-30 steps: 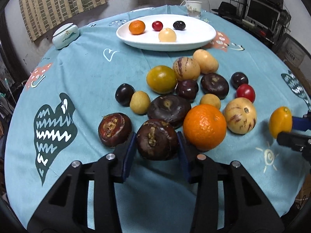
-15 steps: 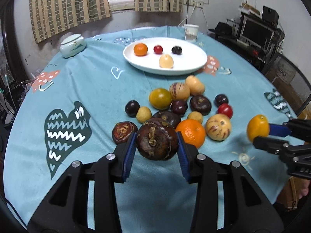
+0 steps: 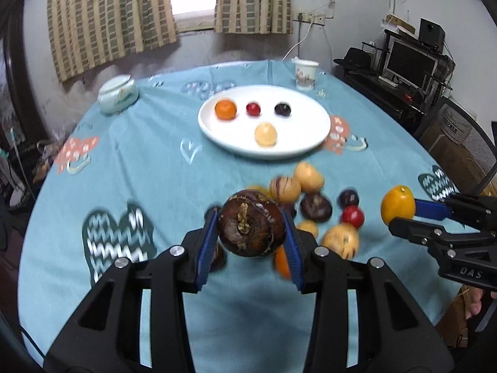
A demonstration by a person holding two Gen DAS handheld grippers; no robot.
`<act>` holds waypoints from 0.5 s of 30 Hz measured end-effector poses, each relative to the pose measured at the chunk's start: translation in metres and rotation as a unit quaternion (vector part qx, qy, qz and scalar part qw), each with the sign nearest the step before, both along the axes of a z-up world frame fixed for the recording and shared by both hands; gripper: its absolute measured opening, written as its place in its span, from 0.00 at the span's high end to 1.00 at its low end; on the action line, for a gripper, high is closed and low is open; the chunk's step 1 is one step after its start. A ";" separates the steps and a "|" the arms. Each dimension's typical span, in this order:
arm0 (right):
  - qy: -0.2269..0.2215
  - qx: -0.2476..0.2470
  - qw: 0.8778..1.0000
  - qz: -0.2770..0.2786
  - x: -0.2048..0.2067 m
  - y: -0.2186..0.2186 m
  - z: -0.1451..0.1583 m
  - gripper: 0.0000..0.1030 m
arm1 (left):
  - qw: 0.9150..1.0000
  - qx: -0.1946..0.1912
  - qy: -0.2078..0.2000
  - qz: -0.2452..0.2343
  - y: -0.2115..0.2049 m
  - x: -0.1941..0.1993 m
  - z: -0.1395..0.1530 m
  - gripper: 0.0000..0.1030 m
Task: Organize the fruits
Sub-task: 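Carry the yellow citrus and mangosteen onto the plate, release, and withdraw both grippers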
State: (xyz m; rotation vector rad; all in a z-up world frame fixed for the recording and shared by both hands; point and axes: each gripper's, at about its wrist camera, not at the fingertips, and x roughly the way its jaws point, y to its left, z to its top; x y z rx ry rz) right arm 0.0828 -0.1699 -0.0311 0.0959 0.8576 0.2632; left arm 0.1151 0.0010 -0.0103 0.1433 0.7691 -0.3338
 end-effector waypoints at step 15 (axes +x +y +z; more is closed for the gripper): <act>0.011 -0.039 0.999 -0.017 0.237 -0.033 0.008 0.64 | 0.998 0.024 0.062 0.020 -0.078 0.260 0.016 0.60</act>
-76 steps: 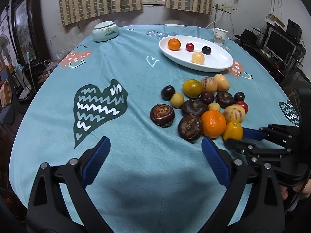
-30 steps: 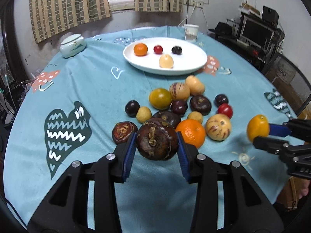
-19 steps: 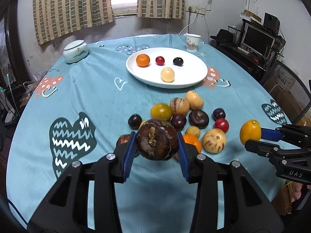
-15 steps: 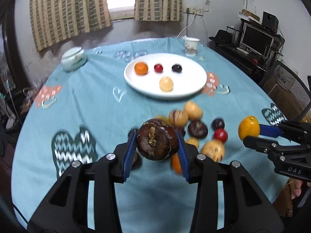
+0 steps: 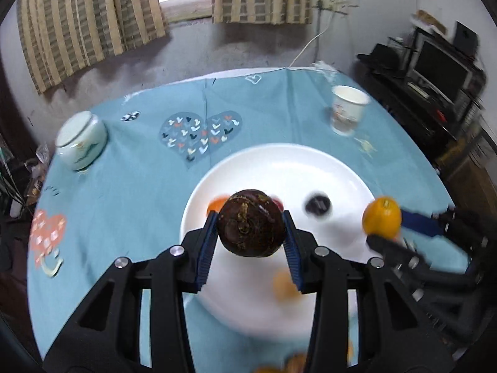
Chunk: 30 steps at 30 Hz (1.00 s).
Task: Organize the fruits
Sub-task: 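Carry the yellow citrus and mangosteen onto the plate, release, and withdraw both grippers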
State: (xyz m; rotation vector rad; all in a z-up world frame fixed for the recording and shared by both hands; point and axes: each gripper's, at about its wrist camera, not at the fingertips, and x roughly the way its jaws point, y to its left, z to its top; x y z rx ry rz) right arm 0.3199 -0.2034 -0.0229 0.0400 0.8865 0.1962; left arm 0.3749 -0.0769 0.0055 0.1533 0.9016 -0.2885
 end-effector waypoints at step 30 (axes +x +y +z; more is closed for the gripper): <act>-0.016 -0.034 0.998 0.054 -0.081 0.023 0.004 0.36 | 0.998 0.030 -0.049 0.026 0.039 -0.117 0.003 0.03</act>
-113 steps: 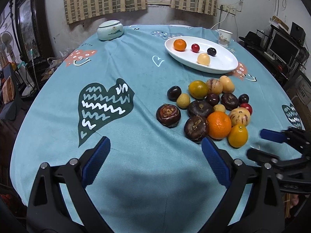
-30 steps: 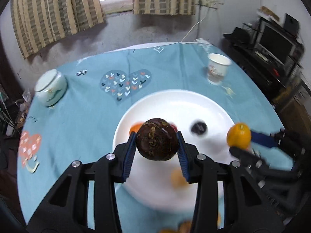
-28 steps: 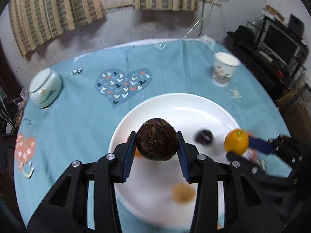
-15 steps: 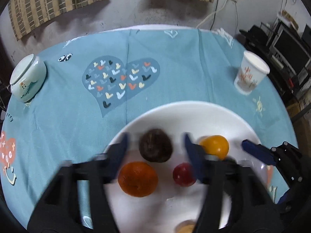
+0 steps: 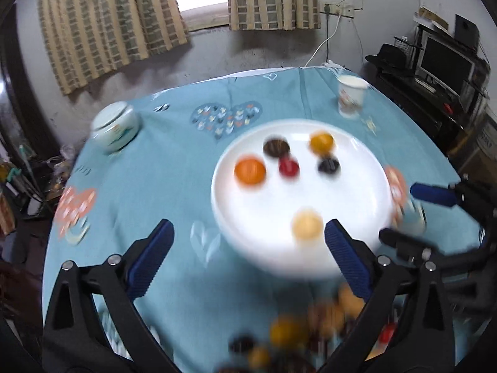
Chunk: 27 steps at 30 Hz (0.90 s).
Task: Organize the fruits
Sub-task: 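Carry the yellow citrus and mangosteen onto the plate, release, and withdraw both grippers, then grasp the large beige striped fruit with the right gripper while the left gripper grasps another brown mangosteen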
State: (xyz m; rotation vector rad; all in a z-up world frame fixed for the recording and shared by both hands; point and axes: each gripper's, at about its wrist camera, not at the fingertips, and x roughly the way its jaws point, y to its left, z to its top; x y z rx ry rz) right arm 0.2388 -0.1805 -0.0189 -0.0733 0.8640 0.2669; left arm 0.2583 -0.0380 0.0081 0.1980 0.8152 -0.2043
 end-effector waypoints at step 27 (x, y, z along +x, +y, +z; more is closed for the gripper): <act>0.038 0.044 0.998 0.016 -0.163 0.042 -0.044 0.36 | 0.999 -0.010 -0.008 0.052 0.066 -0.173 -0.045 0.02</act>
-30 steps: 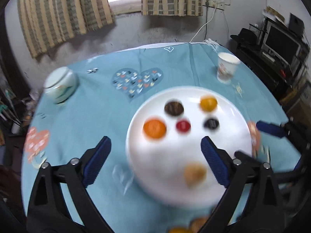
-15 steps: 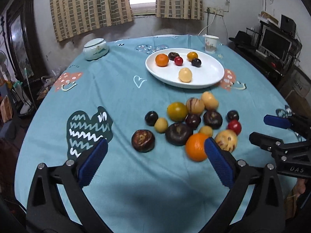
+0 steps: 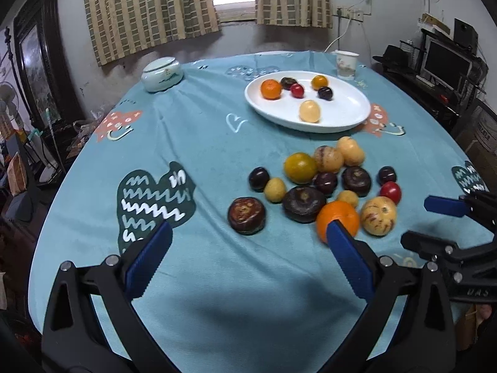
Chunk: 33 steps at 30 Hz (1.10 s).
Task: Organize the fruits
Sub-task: 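Grasp the large beige striped fruit with the right gripper while the left gripper grasps another brown mangosteen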
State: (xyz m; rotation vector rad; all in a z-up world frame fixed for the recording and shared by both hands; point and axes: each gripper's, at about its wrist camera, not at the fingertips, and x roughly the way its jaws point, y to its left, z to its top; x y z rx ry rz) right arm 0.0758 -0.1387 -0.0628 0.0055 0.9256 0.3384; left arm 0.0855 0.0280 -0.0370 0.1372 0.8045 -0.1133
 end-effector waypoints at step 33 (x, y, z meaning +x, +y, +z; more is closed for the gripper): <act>0.037 0.042 0.997 -0.044 0.022 -0.017 -0.025 0.56 | 0.993 0.012 0.075 -0.086 0.008 0.074 -0.061 0.48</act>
